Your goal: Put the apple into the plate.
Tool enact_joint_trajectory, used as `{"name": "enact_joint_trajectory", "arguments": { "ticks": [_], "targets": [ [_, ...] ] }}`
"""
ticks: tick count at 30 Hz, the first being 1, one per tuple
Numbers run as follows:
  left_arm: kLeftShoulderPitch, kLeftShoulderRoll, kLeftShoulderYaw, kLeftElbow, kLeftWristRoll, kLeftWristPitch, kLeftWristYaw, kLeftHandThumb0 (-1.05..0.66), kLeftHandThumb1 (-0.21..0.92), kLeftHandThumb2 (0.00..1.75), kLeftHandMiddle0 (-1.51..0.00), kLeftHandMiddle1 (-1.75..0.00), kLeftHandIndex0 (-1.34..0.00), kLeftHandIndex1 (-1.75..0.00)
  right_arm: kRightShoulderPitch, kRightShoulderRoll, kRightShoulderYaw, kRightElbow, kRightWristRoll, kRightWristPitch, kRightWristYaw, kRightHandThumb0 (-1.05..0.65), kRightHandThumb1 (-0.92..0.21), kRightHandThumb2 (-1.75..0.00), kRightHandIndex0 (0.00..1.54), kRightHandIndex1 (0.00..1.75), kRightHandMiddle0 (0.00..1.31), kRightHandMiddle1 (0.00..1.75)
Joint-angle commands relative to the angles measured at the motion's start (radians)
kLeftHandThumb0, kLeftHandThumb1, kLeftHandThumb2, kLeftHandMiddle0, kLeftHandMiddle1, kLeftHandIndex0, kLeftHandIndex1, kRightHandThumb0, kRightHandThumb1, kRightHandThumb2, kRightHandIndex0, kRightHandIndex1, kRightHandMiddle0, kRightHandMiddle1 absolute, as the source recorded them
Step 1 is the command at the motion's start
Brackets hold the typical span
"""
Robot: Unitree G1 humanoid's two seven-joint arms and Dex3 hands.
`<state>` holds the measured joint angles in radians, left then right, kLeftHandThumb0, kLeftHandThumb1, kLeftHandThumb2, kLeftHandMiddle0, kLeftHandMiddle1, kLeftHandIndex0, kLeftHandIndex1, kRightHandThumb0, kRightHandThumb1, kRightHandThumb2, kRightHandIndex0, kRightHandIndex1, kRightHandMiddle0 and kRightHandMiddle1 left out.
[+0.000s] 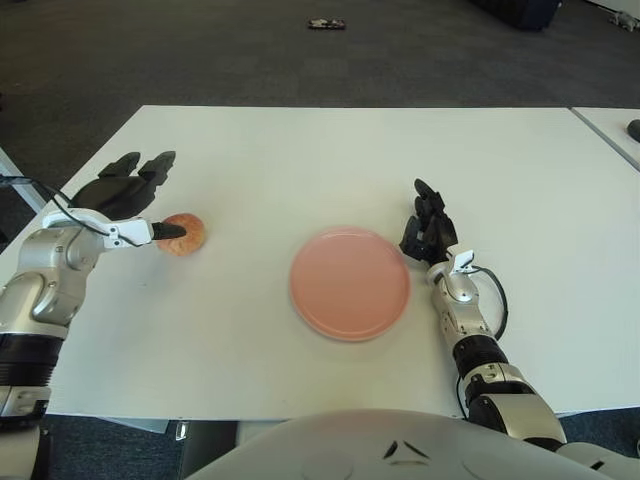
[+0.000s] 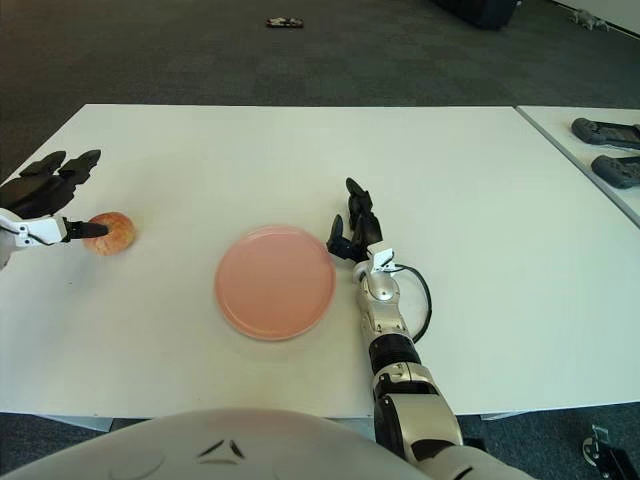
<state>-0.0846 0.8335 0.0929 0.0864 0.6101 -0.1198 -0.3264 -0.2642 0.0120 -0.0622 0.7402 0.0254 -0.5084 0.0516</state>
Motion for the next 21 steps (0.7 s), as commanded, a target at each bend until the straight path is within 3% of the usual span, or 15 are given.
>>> {"name": "enact_joint_trajectory", "arguments": {
  "ticks": [1, 7, 21],
  "targets": [
    [-0.021, -0.004, -0.009, 0.022, -0.055, -0.033, -0.004, -1.05, 0.9, 0.09, 0.0, 0.0, 0.0, 0.0, 0.026, 0.006, -0.006, 0.033, 0.015, 0.034, 0.01, -0.36, -0.51, -1.4, 0.16, 0.01, 0.0, 0.39],
    [-0.025, -0.027, -0.007, 0.07, -0.151, -0.089, 0.007, -1.05, 0.86, 0.06, 0.0, 0.0, 0.0, 0.0, 0.025, 0.005, -0.011, 0.033, 0.017, 0.031, 0.015, -0.37, -0.52, -1.38, 0.15, 0.0, 0.0, 0.39],
    [-0.037, -0.064, -0.013, 0.131, -0.233, -0.145, 0.025, -1.05, 0.81, 0.03, 0.0, 0.0, 0.0, 0.0, 0.016, -0.003, -0.019, 0.044, 0.014, 0.032, 0.026, -0.35, -0.5, -1.4, 0.15, 0.0, 0.0, 0.39]
  ]
}}
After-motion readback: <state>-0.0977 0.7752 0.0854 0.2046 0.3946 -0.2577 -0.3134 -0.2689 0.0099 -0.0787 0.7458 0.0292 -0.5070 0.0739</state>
